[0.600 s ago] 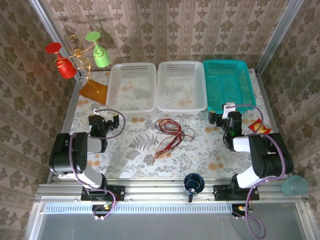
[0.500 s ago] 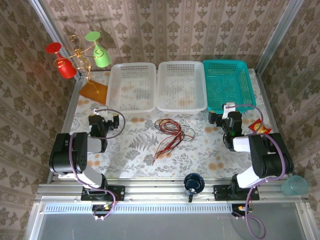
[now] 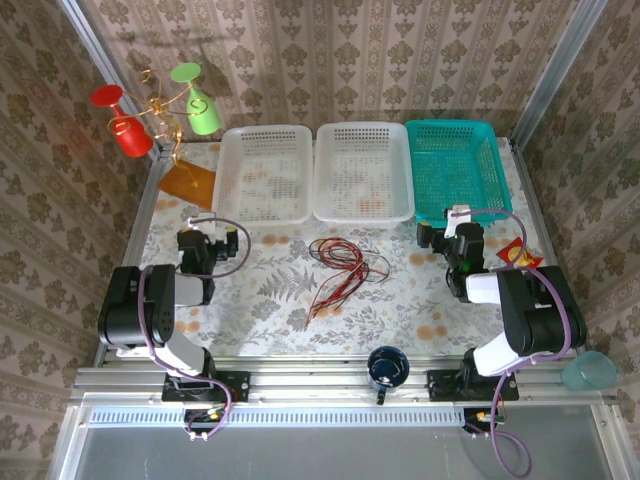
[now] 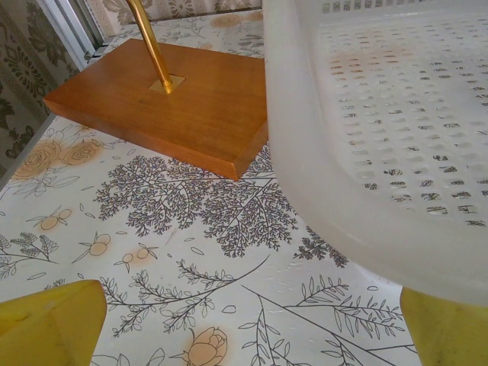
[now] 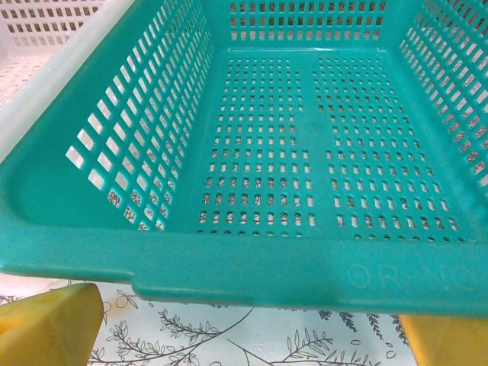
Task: Untangle the cables
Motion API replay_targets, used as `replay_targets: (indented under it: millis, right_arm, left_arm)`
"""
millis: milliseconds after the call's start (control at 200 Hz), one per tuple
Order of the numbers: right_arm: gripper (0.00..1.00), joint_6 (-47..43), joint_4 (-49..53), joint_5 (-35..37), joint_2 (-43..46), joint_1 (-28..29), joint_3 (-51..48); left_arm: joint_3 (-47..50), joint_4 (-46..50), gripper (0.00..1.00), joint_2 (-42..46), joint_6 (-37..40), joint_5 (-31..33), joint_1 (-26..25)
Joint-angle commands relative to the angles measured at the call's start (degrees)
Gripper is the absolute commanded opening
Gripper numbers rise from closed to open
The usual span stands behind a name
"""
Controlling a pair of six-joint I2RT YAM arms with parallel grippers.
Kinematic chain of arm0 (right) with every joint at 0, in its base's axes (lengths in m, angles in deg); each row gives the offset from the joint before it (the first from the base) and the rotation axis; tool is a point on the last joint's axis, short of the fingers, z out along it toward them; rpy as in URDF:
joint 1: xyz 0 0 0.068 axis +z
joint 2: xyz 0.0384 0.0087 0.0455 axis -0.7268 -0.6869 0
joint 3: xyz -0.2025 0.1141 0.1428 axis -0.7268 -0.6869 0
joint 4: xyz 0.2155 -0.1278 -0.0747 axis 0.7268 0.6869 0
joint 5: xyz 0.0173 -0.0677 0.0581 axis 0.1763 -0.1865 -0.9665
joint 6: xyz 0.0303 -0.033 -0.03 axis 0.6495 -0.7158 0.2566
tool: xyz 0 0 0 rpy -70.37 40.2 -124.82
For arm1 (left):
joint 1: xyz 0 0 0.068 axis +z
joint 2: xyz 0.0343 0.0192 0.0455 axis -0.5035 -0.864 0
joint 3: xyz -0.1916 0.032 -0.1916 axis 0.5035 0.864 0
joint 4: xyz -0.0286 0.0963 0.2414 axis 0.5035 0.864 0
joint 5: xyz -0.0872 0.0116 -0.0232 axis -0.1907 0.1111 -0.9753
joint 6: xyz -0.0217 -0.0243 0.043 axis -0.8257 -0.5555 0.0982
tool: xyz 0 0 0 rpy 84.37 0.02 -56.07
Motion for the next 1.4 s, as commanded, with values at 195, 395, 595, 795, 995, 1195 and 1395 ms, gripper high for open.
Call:
replay_targets:
  millis: [195, 395, 595, 795, 995, 1195, 1395]
  right_arm:
    - [1.0, 0.15, -0.57, -0.31, -0.36, -0.16, 0.94]
    - [1.0, 0.15, -0.61, -0.3, -0.23, -0.16, 0.97]
    - [1.0, 0.2, -0.59, -0.51, -0.23, -0.21, 0.9]
    - [1.0, 2.79, -0.54, 6.72, 4.09, -0.15, -0.93]
    - [1.0, 3.53, 10.14, 13.08, 21.62, -0.07, -4.72]
    - [1.0, 5.36, 17.95, 18.61, 30.57, -0.03, -5.45]
    - [1.0, 16.77, 50.92, 21.7, 39.71, 4.85, 5.73]
  left_arm:
    - [-1.29, -0.34, 1.0, 1.19, 0.52, -0.64, 0.31]
    - [-1.43, -0.15, 1.0, 1.14, 0.49, -0.67, 0.31]
    - [-0.92, -0.93, 1.0, 1.26, 0.69, -0.45, 0.06]
    - [5.58, -10.78, 1.0, 4.66, 1.42, 5.06, -2.01]
    - [7.31, -2.83, 1.0, 16.69, 3.1, 8.39, -5.18]
    - [4.61, 11.68, 1.0, 27.45, 2.1, 4.89, -6.74]
    - [-4.95, 39.49, 1.0, 35.89, -4.35, 1.83, -10.85]
